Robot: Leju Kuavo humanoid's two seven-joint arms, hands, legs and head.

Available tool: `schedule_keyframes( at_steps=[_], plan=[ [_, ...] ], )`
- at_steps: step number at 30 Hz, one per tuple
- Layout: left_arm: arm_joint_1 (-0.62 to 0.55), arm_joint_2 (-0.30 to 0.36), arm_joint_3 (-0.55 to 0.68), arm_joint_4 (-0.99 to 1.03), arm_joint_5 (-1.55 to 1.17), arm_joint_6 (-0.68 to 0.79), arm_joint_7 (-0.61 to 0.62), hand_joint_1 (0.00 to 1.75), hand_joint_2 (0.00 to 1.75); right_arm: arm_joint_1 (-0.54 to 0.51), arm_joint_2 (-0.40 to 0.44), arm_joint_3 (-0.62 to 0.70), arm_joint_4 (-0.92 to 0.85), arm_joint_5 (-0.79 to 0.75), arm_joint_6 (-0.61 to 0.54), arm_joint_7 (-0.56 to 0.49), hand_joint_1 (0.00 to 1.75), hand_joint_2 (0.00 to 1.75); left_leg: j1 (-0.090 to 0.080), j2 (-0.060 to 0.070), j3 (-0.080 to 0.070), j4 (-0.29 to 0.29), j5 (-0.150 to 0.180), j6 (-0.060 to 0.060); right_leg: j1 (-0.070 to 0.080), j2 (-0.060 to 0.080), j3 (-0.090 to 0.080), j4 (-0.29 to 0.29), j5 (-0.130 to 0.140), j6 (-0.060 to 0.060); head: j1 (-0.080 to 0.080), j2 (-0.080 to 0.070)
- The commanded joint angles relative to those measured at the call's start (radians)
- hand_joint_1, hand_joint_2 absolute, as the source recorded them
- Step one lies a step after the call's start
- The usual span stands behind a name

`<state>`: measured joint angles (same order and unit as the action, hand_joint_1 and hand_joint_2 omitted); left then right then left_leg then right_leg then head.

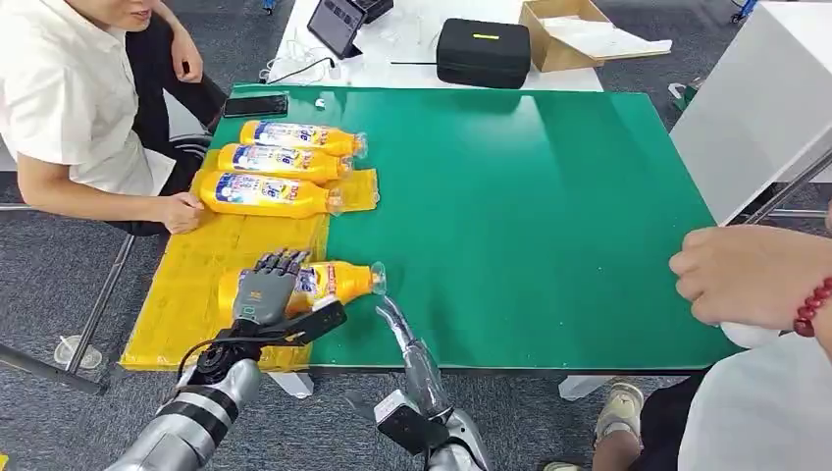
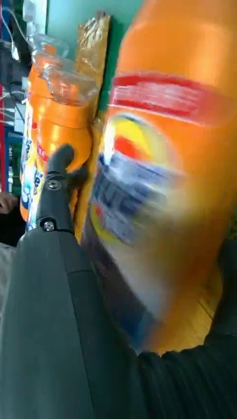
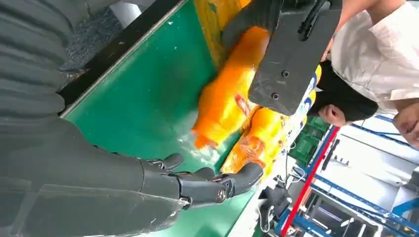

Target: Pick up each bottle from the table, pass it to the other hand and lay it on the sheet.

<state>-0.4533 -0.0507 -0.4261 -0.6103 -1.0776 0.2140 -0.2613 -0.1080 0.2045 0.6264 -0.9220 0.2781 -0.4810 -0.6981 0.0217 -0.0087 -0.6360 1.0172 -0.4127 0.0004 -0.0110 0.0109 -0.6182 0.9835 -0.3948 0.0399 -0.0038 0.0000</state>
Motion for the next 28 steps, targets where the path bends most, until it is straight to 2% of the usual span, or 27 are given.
schedule_keyframes(
  at_steps=[1,4,11,16,19,22,28],
  plan=[
    [-0.051,0.027,-0.065,0.112,0.013,-0.081,0.031,0.00,1.75,-0.024,-0.021,-0.011,0.011,-0.012,0.006,0.000,0.00,1.75,-0.001,0.002,0.004,-0.001,-0.001,0.001,0.000,0.000,0.004,0.000,0.000,-0.001,0.000,0.000],
    [-0.062,0.035,-0.076,0.106,0.025,-0.129,0.025,0.00,1.75,-0.024,-0.021,-0.008,0.013,-0.010,0.016,0.000,0.00,1.75,-0.001,0.003,0.006,-0.001,0.000,0.001,0.000,0.001,0.005,0.000,0.000,-0.001,0.000,0.000],
    [-0.065,0.039,-0.083,0.097,0.042,-0.140,0.018,0.00,1.75,-0.026,-0.024,-0.001,0.013,-0.008,0.010,0.000,0.00,1.75,-0.001,0.002,0.006,-0.001,0.001,0.001,0.000,0.000,0.006,-0.001,0.000,-0.001,0.000,0.000],
    [-0.049,0.042,-0.089,0.079,0.056,-0.108,0.001,0.00,1.75,-0.027,-0.029,0.002,0.013,-0.012,0.012,0.000,0.00,1.75,-0.001,0.003,0.007,-0.001,0.000,0.001,0.000,0.001,0.006,-0.001,0.000,-0.001,0.000,0.000],
    [0.004,0.029,-0.067,-0.026,0.117,-0.023,-0.055,0.00,1.75,-0.020,-0.036,0.004,0.006,-0.014,0.001,0.000,0.00,1.75,-0.001,0.002,0.006,-0.001,0.001,0.000,0.000,0.001,0.005,0.000,0.000,-0.001,0.000,0.000],
    [0.055,0.024,-0.066,-0.136,0.158,-0.019,-0.068,0.00,1.75,-0.009,-0.042,0.007,-0.007,-0.015,-0.002,0.000,0.00,1.75,-0.001,0.002,0.006,-0.001,0.000,0.001,0.000,0.001,0.006,-0.001,-0.001,-0.001,0.000,0.000],
    [0.055,0.024,-0.066,-0.136,0.158,-0.019,-0.068,0.00,1.75,-0.009,-0.042,0.007,-0.007,-0.015,-0.002,0.000,0.00,1.75,-0.001,0.001,0.004,0.000,0.000,0.001,0.000,-0.001,0.003,0.000,-0.001,-0.001,0.000,0.000]
  ],
)
